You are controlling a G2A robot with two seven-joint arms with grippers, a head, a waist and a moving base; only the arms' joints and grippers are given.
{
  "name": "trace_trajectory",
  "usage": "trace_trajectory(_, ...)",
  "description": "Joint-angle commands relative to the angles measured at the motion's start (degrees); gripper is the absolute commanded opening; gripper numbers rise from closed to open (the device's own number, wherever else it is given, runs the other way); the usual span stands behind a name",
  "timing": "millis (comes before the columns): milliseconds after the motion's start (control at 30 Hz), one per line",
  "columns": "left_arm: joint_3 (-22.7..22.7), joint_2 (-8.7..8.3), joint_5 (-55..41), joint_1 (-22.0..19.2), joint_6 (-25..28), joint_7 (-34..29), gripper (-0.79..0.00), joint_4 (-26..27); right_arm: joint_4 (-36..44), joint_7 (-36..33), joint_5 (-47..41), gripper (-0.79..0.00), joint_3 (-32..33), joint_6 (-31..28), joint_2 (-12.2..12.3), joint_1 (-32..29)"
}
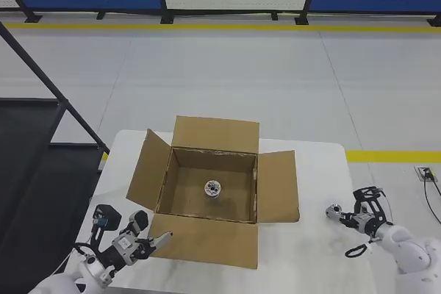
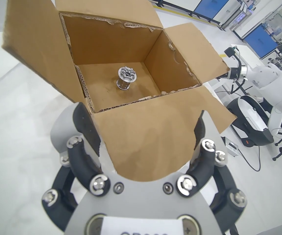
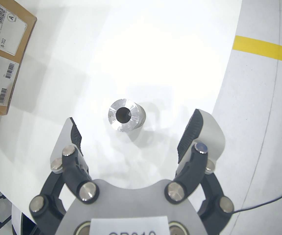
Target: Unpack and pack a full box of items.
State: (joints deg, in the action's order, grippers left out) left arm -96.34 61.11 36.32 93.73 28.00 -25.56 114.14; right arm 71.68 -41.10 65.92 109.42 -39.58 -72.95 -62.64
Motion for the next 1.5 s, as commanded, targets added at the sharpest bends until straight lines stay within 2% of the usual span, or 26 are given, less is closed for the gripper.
trace_trajectory(0,0.06,-0.01,-0.01,0.15,-0.13,0.23,0.000,0.03,-1.31,0.53,0.40,-0.225,-0.93,0.21,0.19,0.73)
trace_trajectory(33,0.07,-0.02,0.03,0.24,-0.15,0.30,0.000,0.07,-2.02,0.75,0.62,-0.345,-1.46,0.18,0.29,1.16)
trace_trajectory(67,0.03,-0.04,0.15,0.38,-0.17,0.35,0.000,0.10,-2.98,0.77,1.20,-0.406,-2.22,0.22,0.43,1.75)
trace_trajectory(200,-0.29,-0.08,-0.08,0.85,-0.30,0.94,0.000,0.07,-5.31,1.03,2.25,-0.459,-3.95,1.16,0.76,3.23)
trace_trajectory(233,-0.44,-0.09,-0.18,0.97,-0.28,1.12,0.000,0.04,-5.86,1.24,2.32,-0.502,-4.38,1.11,0.89,3.52)
trace_trajectory(300,-0.58,-0.12,-0.39,1.12,-0.24,1.23,0.000,-0.07,-6.36,1.56,2.31,-0.659,-4.73,1.27,1.12,3.81)
trace_trajectory(333,-0.61,-0.13,-0.42,1.14,-0.21,1.22,0.000,-0.08,-6.35,1.75,2.21,-0.763,-4.84,1.22,1.19,3.83)
trace_trajectory(367,-0.66,-0.16,-0.36,1.16,-0.22,1.16,0.000,-0.10,-6.13,2.11,1.92,-0.785,-4.84,1.22,1.30,3.76)
trace_trajectory(467,-0.69,-0.20,-0.40,1.15,-0.20,1.16,0.000,-0.15,-3.83,3.63,0.46,-0.785,-4.49,1.11,1.62,2.62)
trace_trajectory(567,-0.65,-0.25,-0.42,1.00,0.00,1.16,0.000,-0.29,1.88,4.58,-1.64,-0.785,-4.03,2.01,1.82,0.37)
trace_trajectory(667,-0.73,-0.31,-0.71,0.84,0.28,1.08,0.000,-0.60,13.84,4.72,-4.03,-0.785,-4.22,5.38,1.71,-3.64)
trace_trajectory(767,-0.84,-0.37,-0.92,0.78,0.69,1.20,0.000,-1.02,31.42,3.90,-5.31,-0.785,-6.05,9.23,1.41,-9.24)
trace_trajectory(900,-1.03,-0.41,-1.56,1.06,1.62,2.08,0.000,-1.70,50.93,-0.21,-0.78,-0.785,-13.21,13.60,1.16,-13.24)
trace_trajectory(1000,-1.59,-0.42,-1.93,1.83,2.34,3.37,0.000,-2.02,55.94,-4.10,4.71,-0.785,-22.06,15.10,1.01,-10.70)
trace_trajectory(1067,-2.16,-0.41,-2.07,2.60,2.73,4.45,0.000,-2.14,55.02,-6.38,7.48,-0.785,-28.69,15.64,0.74,-6.76)
trace_trajectory(1167,-3.07,-0.40,-2.24,4.04,3.32,6.09,0.000,-2.22,48.70,-9.87,9.65,-0.785,-38.18,17.92,-0.15,1.27)
trace_trajectory(1333,-4.70,-0.33,-2.66,6.54,3.98,8.66,0.000,-2.30,30.61,-14.65,7.57,-0.785,-50.83,21.62,-2.75,16.16)
trace_trajectory(1467,-5.85,-0.29,-3.02,8.13,4.36,9.98,0.000,-2.38,15.50,-16.33,3.59,-0.785,-57.78,22.80,-5.15,24.89)
